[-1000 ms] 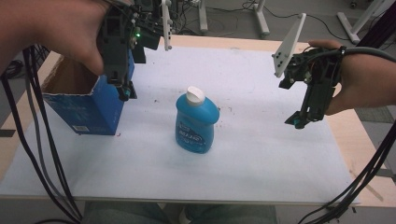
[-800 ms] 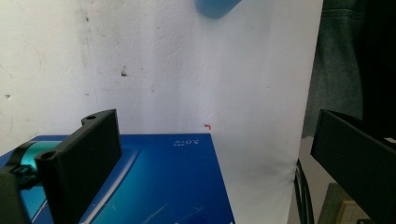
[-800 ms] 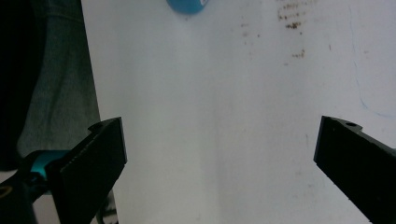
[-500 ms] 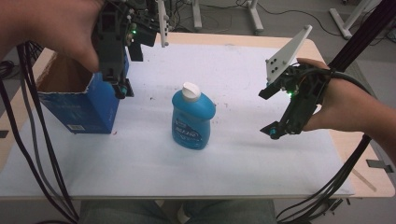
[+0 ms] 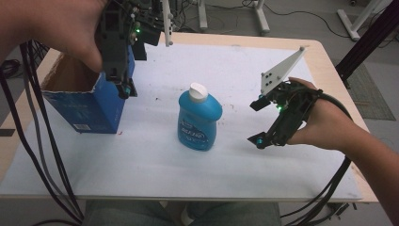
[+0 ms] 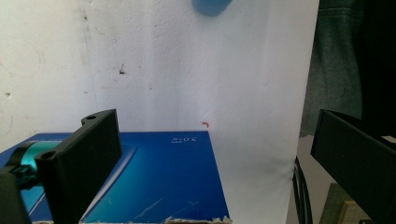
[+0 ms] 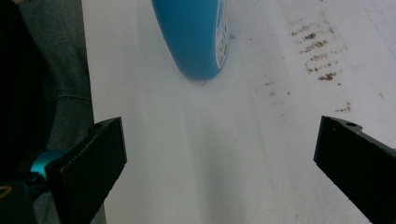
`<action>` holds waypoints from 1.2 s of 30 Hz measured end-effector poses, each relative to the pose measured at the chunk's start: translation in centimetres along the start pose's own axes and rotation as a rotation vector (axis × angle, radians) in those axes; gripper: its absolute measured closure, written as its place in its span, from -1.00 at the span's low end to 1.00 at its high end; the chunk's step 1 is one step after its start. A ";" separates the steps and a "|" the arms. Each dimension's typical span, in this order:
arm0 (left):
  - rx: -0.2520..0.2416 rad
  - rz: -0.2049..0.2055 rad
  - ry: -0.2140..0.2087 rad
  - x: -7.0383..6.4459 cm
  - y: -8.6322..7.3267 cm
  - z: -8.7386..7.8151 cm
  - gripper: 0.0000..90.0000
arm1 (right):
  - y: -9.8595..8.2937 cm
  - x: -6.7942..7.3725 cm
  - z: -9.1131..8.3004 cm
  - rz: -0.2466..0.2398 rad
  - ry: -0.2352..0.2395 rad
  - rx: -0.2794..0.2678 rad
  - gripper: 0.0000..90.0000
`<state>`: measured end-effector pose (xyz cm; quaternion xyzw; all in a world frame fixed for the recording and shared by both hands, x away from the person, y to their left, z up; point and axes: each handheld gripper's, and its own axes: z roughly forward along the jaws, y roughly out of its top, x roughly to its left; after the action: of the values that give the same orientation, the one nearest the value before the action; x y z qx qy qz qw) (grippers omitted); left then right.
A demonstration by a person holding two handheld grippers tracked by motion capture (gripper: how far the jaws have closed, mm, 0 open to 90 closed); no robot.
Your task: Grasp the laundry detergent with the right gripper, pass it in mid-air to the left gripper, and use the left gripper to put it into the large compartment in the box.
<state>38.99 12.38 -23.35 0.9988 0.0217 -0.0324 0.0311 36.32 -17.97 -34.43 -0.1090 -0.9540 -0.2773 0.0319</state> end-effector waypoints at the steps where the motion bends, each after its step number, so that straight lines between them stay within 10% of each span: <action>1: 0.000 0.000 0.000 0.0 0.0 0.0 -0.96 | 0.0 0.0 0.0 0.000 0.000 0.000 -0.97; 36: -0.014 0.012 -0.005 -0.1 -0.3 0.6 -0.96 | 2.0 1.5 7.4 0.054 0.030 -0.294 -0.97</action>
<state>38.86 12.63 -23.91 0.9985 0.0156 -0.0348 0.0382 35.31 -12.09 -39.43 -0.1337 -0.8994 -0.4145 0.0374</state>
